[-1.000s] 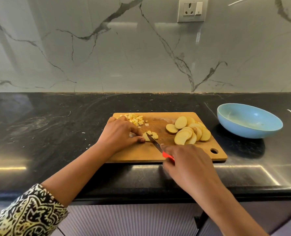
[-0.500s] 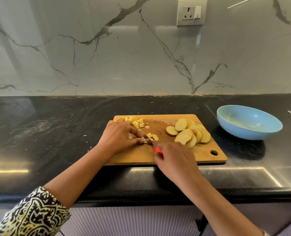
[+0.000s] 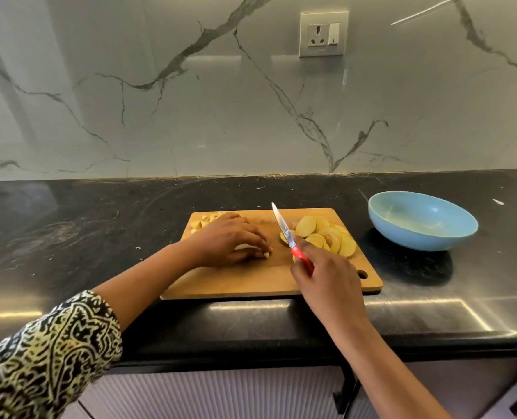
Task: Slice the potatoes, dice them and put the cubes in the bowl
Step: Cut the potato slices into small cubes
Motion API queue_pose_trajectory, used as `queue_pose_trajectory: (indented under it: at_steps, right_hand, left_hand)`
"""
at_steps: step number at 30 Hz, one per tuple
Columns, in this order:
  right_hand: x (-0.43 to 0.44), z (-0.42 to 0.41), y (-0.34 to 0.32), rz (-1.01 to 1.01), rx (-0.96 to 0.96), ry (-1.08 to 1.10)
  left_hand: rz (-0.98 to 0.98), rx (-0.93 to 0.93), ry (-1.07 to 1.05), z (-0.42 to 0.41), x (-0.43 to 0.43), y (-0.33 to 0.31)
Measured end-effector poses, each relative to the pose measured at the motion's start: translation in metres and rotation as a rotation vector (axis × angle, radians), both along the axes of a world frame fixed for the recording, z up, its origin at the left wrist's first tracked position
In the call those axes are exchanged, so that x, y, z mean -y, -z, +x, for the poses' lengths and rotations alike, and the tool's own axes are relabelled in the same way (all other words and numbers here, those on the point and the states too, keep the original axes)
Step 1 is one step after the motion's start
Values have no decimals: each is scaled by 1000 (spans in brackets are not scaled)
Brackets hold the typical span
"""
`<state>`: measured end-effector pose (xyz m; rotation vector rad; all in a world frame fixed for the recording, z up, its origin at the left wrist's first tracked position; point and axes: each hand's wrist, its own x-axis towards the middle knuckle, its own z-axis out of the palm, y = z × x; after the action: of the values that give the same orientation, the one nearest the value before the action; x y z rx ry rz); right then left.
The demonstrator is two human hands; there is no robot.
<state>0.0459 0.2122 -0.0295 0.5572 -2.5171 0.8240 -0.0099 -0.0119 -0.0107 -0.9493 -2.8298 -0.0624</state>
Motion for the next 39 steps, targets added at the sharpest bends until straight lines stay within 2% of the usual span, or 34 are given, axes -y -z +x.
queue_pose_trajectory:
  at_steps: [4, 5, 9, 12, 14, 17, 18, 22, 25, 27, 29, 30, 31, 34, 36, 39]
  right_hand:
    - [-2, 1, -1, -1, 11, -1]
    - [-2, 1, -1, -2, 18, -2]
    - [-3, 0, -1, -19, 35, 0]
    - [-4, -1, -1, -47, 44, 5]
    - [-3, -2, -1, -50, 47, 4]
    - [-3, -3, -1, -60, 57, 5]
    - [-3, -4, -1, -58, 57, 6]
    - [-3, -3, -1, -58, 55, 13]
    - [-4, -2, 0, -71, 50, 10]
    - [-5, -3, 0, -82, 51, 9]
    - [-5, -4, 0, -91, 48, 11]
    - [-6, -4, 0, -96, 47, 12]
    - [-6, -4, 0, -101, 46, 12]
    - [-9, -8, -1, -97, 50, 22]
    - [-13, -15, -4, -90, 48, 42]
    - [-25, -27, -8, -116, 46, 98]
  left_hand:
    - [-65, -189, -26, -13, 18, -4]
    - [-22, -198, -70, -15, 23, -4]
    - [348, -129, -182, -8, 36, -5]
    - [451, -102, -155, -2, 39, -4]
    - [418, -31, -64, 3, 32, -1]
    - [118, -38, 149, 1, 11, 8]
    - [21, -51, 162, -2, 8, 9]
    - [-155, -146, -20, -16, 29, 4]
    - [-106, -249, -109, -16, 50, 4]
    - [63, -285, -104, -11, 51, 5]
    - [251, -149, -62, -6, 51, 6]
    - [260, -66, -49, -4, 50, 6]
    - [190, -20, -59, -4, 50, 7]
    - [-105, -99, -187, -10, 53, 9]
    - [-69, -134, -246, -14, 49, 9]
    - [127, -86, -208, -17, 29, 7]
